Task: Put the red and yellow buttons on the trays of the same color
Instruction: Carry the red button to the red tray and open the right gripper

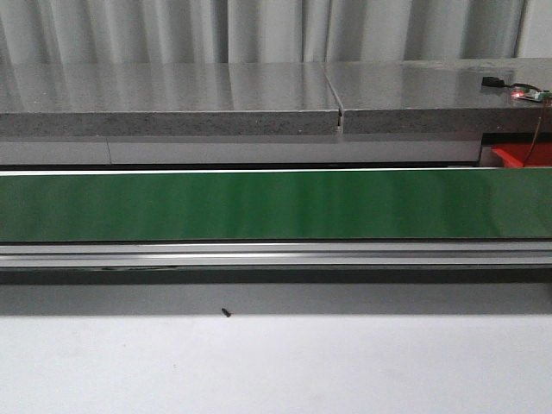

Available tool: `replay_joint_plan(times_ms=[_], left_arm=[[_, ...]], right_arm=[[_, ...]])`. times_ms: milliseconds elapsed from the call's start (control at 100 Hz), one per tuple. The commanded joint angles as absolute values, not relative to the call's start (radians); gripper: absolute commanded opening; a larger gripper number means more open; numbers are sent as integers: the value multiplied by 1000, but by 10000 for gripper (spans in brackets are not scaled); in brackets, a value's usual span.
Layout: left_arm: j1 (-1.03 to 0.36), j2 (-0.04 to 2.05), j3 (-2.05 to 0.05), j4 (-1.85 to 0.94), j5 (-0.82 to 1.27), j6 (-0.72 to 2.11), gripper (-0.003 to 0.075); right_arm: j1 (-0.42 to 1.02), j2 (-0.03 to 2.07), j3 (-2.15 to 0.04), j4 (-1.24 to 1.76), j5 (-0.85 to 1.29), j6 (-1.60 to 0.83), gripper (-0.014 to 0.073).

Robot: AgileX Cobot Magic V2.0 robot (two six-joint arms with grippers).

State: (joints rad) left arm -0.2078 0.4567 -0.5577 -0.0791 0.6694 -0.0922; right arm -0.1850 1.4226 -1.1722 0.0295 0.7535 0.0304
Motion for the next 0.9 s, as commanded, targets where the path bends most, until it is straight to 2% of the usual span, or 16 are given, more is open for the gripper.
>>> replay_joint_plan(times_ms=[0, 260, 590, 890], left_arm=[[-215, 461, -586, -87, 604, -98, -19], [-215, 461, -586, -87, 604, -98, -19], [-215, 461, -586, -87, 604, -98, -19], [-215, 461, -586, -87, 604, -98, -19]], right_arm=[[-268, 1383, -1206, 85, 711, 45, 213], [-391, 1430, -1257, 100, 677, 42, 213], [-409, 1606, -1439, 97, 702, 40, 213], [-434, 1719, -1454, 97, 622, 40, 213]])
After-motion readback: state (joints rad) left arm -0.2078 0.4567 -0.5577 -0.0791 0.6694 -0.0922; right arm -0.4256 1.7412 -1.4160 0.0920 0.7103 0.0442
